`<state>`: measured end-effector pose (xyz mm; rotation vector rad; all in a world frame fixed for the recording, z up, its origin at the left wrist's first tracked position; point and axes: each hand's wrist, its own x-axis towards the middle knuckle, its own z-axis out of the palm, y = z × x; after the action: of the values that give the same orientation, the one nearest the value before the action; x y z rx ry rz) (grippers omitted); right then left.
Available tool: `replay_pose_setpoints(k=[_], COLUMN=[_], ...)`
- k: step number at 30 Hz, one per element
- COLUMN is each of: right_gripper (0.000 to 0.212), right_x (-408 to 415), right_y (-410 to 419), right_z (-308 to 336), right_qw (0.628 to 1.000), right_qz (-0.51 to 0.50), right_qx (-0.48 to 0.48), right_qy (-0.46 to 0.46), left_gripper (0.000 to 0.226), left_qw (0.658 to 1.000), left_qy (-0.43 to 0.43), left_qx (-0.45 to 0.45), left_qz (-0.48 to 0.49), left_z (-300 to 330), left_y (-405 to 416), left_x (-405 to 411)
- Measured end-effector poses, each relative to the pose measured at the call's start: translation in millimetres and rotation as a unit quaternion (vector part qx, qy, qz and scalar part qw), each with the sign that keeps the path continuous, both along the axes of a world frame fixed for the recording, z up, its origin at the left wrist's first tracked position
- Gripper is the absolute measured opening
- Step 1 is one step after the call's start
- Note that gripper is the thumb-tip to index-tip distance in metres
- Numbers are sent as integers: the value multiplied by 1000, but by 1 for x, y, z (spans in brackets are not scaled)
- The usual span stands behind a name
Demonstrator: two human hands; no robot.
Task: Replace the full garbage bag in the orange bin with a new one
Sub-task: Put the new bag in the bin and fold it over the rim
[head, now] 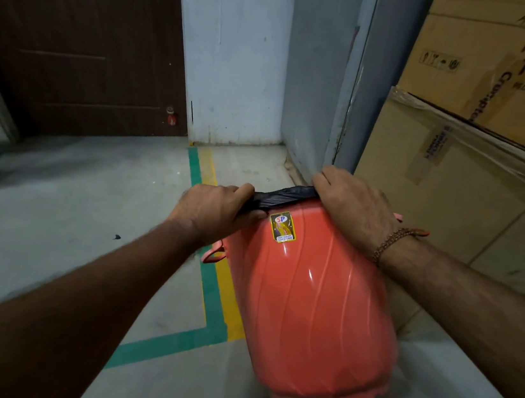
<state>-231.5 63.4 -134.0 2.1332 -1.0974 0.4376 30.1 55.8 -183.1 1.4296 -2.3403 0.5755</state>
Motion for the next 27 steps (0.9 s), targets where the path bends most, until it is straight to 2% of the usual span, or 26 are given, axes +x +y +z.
replay_pose_setpoints(k=[3,5,7,8,10,12,15,20,23,25,27], right_gripper=[33,26,8,8,10,7,10,10,33,53,64], right_x=[-5,-5,-6,-6,-6,-7,-10,-20,-21,-15,0], right_y=[-1,-1,0,0,-1,-1,0,3,9,14,21], right_z=[-2,-2,-1,0,-2,-4,-6,2,15,26,34], right_qw=[1000,1000,999,999,999,1000,1000,995,982,988,993], right_qz=[13,12,5,4,1,1,3,-59,-87,-74,-37], right_qx=[7,16,34,36,34,22,20,86,166,136,109], right_qy=[-4,0,7,7,11,10,8,-7,-31,-13,-9], left_gripper=[61,58,52,49,46,48,50,17,15,15,14], left_qw=[999,998,995,994,994,996,999,995,995,994,993], left_qy=[-24,-14,23,42,59,17,-14,-75,-79,-84,-93], left_qx=[0,28,59,62,16,-40,-21,-60,-62,-66,-66], left_qz=[35,59,74,81,88,79,28,6,10,12,14], left_z=[-3,-3,-3,-1,4,12,19,19,18,17,17], left_y=[-3,-3,-1,0,1,0,-4,2,1,1,1], left_x=[2,1,-1,-3,-8,-15,-22,-35,-39,-39,-39])
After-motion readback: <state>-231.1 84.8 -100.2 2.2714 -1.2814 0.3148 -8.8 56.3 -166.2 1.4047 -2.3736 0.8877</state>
